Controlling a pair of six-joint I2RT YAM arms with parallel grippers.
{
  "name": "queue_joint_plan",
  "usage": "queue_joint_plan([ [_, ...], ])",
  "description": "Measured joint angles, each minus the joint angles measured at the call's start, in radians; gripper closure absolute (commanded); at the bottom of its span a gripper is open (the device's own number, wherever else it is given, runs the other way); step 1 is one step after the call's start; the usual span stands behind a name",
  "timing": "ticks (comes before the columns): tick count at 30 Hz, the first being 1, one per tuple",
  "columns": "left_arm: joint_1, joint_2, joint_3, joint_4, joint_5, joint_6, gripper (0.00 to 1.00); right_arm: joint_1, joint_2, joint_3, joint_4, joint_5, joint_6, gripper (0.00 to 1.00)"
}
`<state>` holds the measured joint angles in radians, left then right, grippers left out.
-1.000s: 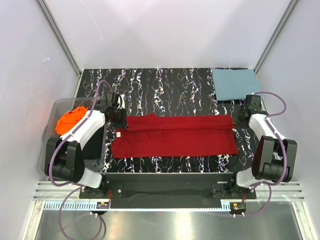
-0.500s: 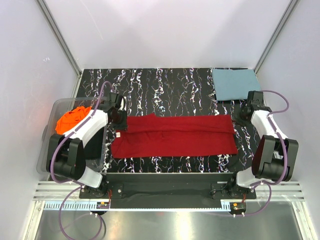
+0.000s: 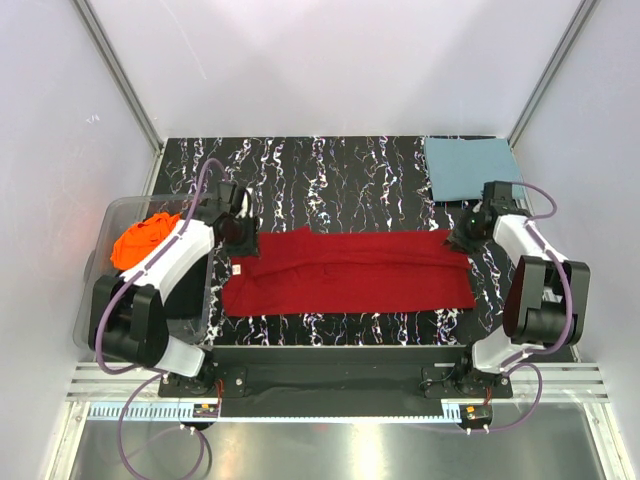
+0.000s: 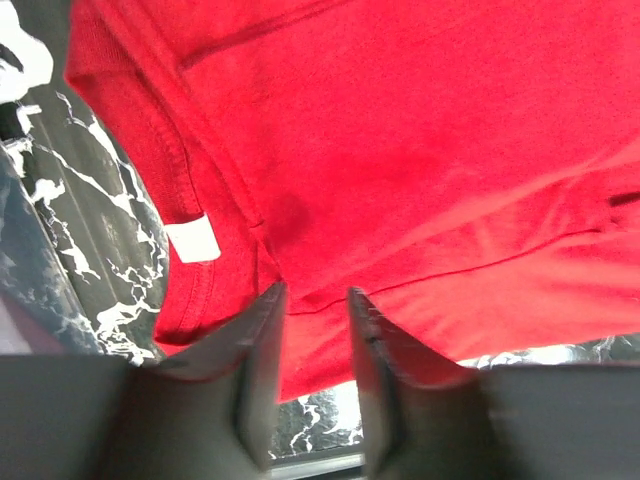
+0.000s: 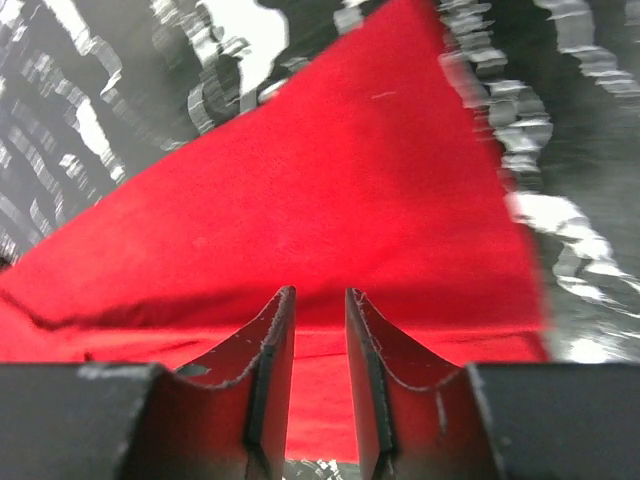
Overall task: Fold and stack the t-shirts
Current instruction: Fold the tshirt
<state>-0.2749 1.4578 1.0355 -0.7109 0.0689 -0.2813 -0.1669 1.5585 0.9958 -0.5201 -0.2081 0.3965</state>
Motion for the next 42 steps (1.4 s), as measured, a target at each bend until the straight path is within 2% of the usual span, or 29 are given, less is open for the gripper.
queue_joint_plan([
  [6, 0.0, 0.013, 0.101, -0.005, 0.006, 0.005, 0.53, 0.164, 0.074, 0.08, 0.003, -0.068, -0.013, 0.65],
  [8, 0.003, 0.068, 0.15, 0.001, 0.006, 0.009, 0.52, 0.249, 0.111, 0.128, 0.014, -0.078, -0.02, 0.64],
  [12, 0.008, 0.196, 0.213, -0.002, 0.021, 0.053, 0.5, 0.341, 0.151, 0.183, 0.027, -0.092, -0.026, 0.64],
  [20, 0.014, 0.371, 0.368, -0.005, 0.191, 0.229, 0.48, 0.344, 0.19, 0.228, 0.03, -0.097, -0.03, 0.64],
  [28, 0.014, 0.491, 0.512, -0.009, 0.256, 0.346, 0.5, 0.344, 0.216, 0.241, 0.035, -0.106, -0.036, 0.62],
  [32, 0.017, 0.509, 0.52, -0.055, 0.208, 0.321, 0.58, 0.359, 0.277, 0.304, 0.045, -0.126, -0.037, 0.6],
  [38, 0.058, 0.43, 0.411, -0.067, 0.068, 0.169, 0.57, 0.452, 0.408, 0.475, 0.064, -0.128, -0.038, 0.6],
  [42, 0.097, 0.357, 0.347, -0.075, 0.031, 0.138, 0.56, 0.525, 0.463, 0.55, 0.085, -0.132, -0.033, 0.6],
])
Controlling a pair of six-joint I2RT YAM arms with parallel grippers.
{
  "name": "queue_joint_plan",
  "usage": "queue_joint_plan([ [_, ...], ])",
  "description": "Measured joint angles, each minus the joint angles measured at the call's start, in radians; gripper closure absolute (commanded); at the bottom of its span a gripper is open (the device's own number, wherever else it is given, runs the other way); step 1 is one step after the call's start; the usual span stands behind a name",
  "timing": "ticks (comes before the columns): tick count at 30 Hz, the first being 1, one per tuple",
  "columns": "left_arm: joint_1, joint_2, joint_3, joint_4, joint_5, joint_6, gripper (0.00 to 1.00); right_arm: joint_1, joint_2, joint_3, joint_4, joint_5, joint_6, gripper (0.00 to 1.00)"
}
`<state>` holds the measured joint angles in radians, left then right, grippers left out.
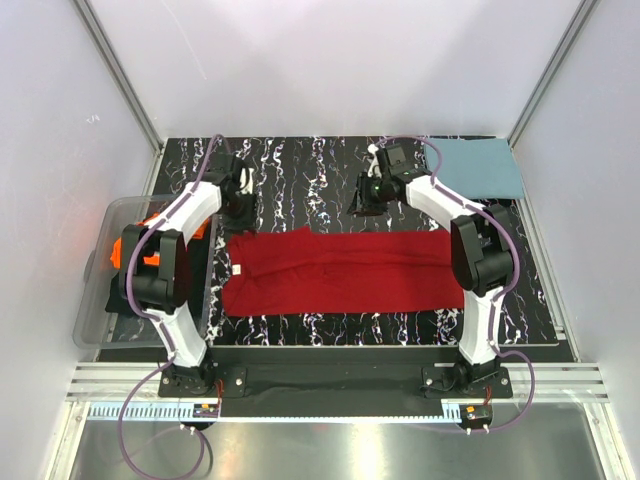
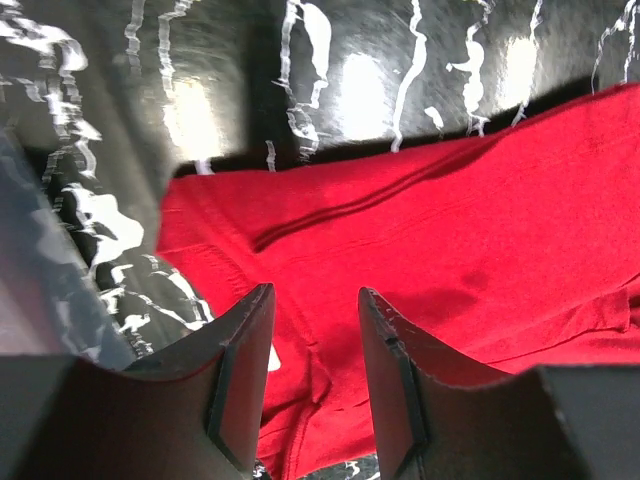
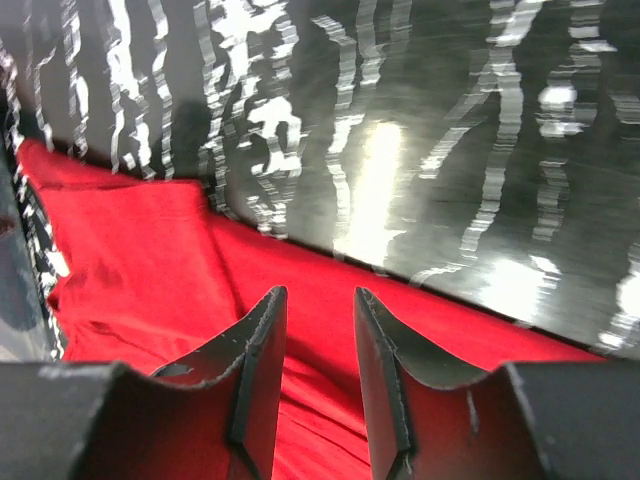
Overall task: Fold and stack the t-shirts
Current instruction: Fold the tshirt
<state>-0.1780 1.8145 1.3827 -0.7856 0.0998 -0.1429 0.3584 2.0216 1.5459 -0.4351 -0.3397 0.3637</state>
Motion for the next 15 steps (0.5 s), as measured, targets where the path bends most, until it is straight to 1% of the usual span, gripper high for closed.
queue_joint_plan([
  [4, 0.035, -0.008, -0.003, 0.01, 0.027, 0.0, 0.55, 0.038, 0.009, 0.01, 0.003, -0.006, 0.007, 0.59],
  [10, 0.071, 0.003, -0.003, 0.032, 0.066, 0.019, 0.55, 0.039, 0.008, 0.008, 0.003, 0.0, 0.007, 0.59],
  [15, 0.073, 0.062, -0.003, 0.04, 0.1, 0.033, 0.57, 0.038, 0.006, -0.002, 0.003, 0.008, 0.006, 0.59],
])
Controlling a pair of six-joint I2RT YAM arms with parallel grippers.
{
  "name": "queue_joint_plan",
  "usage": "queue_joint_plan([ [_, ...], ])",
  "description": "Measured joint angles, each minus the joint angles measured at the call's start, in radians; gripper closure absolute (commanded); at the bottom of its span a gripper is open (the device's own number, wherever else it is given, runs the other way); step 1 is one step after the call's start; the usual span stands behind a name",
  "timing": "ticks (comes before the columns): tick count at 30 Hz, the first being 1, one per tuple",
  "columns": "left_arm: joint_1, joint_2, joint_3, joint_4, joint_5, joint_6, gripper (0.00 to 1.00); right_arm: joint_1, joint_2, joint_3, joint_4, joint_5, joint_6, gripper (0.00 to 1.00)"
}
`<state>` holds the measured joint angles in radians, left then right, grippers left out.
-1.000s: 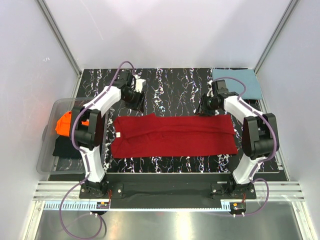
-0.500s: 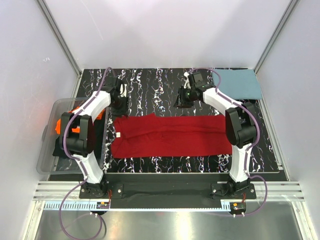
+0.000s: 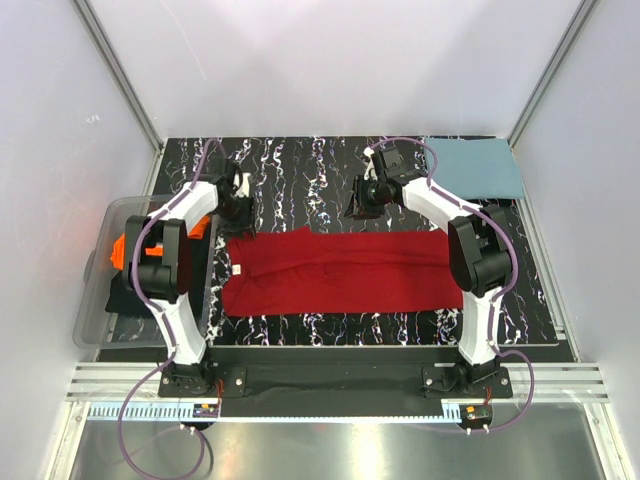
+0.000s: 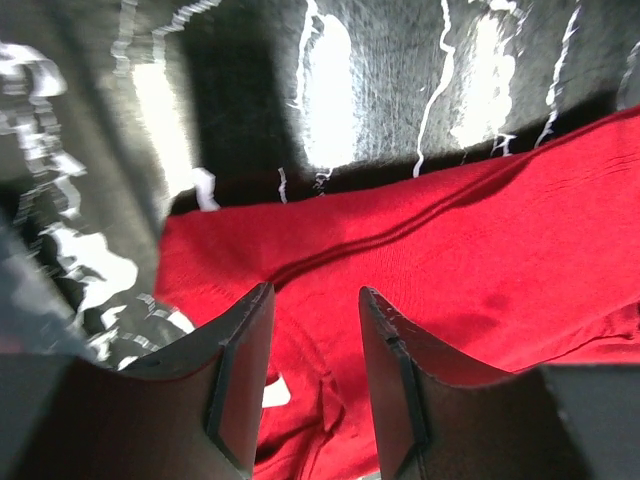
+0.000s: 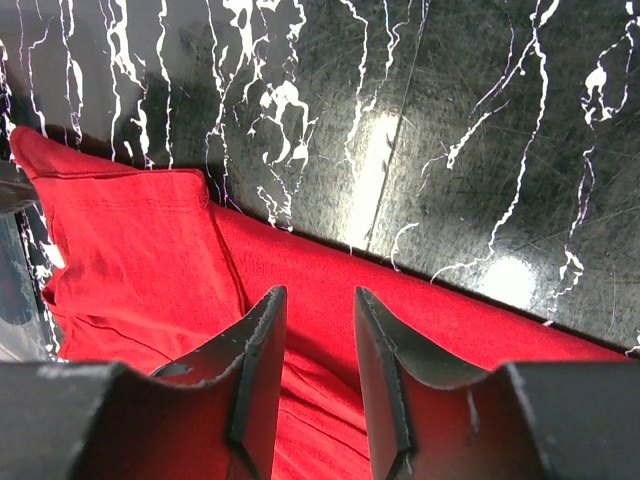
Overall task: Fold and stack the t-shirts
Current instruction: Fold the tshirt
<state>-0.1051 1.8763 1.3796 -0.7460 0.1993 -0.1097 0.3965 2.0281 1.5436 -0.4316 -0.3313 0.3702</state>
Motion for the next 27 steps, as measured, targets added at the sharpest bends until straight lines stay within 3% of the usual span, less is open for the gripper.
queue_joint_plan([
  [20, -0.011, 0.051, 0.0, 0.006, -0.014, 0.032, 0.57, 0.0, -0.035, -0.025, 0.0, 0.005, 0.0, 0.59],
  [22, -0.014, 0.06, 0.0, 0.007, -0.014, 0.034, 0.62, 0.0, -0.035, -0.027, 0.0, 0.005, 0.0, 0.59],
  [27, -0.026, 0.072, -0.002, 0.006, -0.017, 0.037, 0.87, 0.0, -0.041, -0.038, 0.0, 0.008, 0.0, 0.59],
])
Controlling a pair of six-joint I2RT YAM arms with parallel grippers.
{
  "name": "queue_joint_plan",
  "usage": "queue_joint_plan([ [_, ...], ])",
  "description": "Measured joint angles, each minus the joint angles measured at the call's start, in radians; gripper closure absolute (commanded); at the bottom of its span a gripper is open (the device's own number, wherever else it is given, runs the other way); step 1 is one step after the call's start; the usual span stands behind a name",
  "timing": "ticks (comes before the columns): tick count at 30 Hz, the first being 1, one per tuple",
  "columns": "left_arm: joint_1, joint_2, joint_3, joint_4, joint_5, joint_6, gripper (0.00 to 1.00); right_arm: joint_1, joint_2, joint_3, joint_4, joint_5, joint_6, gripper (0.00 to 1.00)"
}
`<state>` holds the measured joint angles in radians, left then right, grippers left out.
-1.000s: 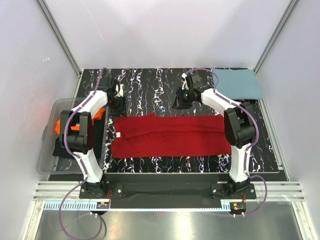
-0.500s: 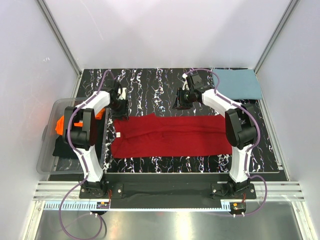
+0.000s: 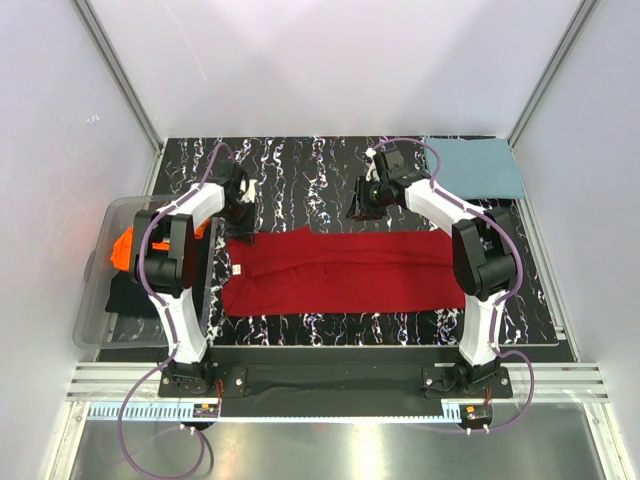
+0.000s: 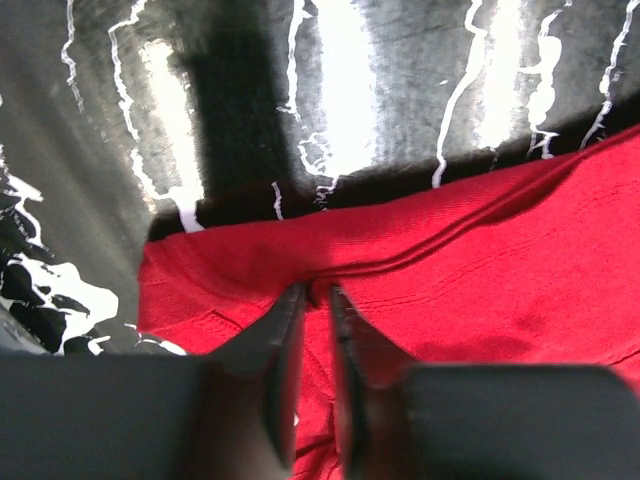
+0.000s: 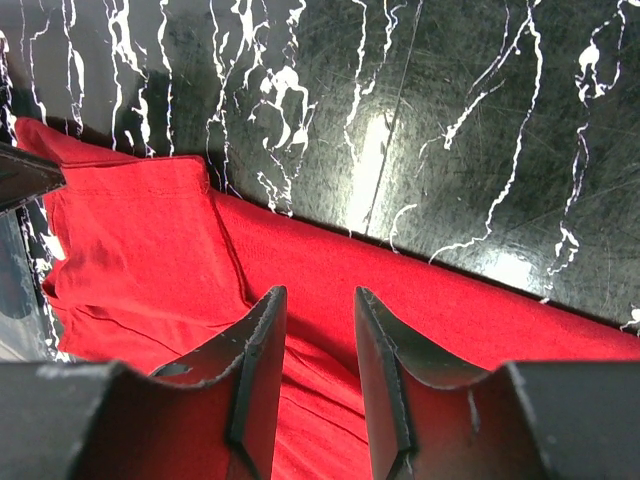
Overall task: Fold and stack the t-shirts
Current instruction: Fold the tshirt
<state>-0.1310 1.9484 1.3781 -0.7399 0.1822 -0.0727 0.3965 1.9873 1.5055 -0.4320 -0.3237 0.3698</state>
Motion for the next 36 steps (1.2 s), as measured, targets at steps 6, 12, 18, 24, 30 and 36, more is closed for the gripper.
queue_joint_plan([
  [6, -0.008, -0.006, 0.001, -0.002, 0.0, -0.002, 1.0, 0.0, -0.023, -0.021, 0.001, 0.014, 0.0, 0.59],
  [12, -0.008, -0.071, 0.031, -0.027, 0.0, -0.017, 1.0, -0.002, -0.083, -0.085, -0.005, 0.085, -0.008, 0.59],
  [18, -0.023, -0.158, 0.061, -0.042, -0.016, -0.057, 1.0, -0.051, -0.169, -0.194, -0.03, 0.204, -0.004, 0.61],
  [24, -0.085, -0.23, 0.018, -0.072, -0.081, -0.081, 1.0, -0.211, -0.256, -0.325, -0.045, 0.254, 0.023, 0.64],
  [30, -0.152, -0.355, -0.087, -0.093, -0.144, -0.117, 1.0, -0.328, -0.315, -0.395, -0.071, 0.308, 0.043, 0.66],
  [36, -0.224, -0.512, -0.233, -0.1, -0.198, -0.171, 1.0, -0.34, -0.316, -0.418, -0.093, 0.366, 0.06, 0.67],
])
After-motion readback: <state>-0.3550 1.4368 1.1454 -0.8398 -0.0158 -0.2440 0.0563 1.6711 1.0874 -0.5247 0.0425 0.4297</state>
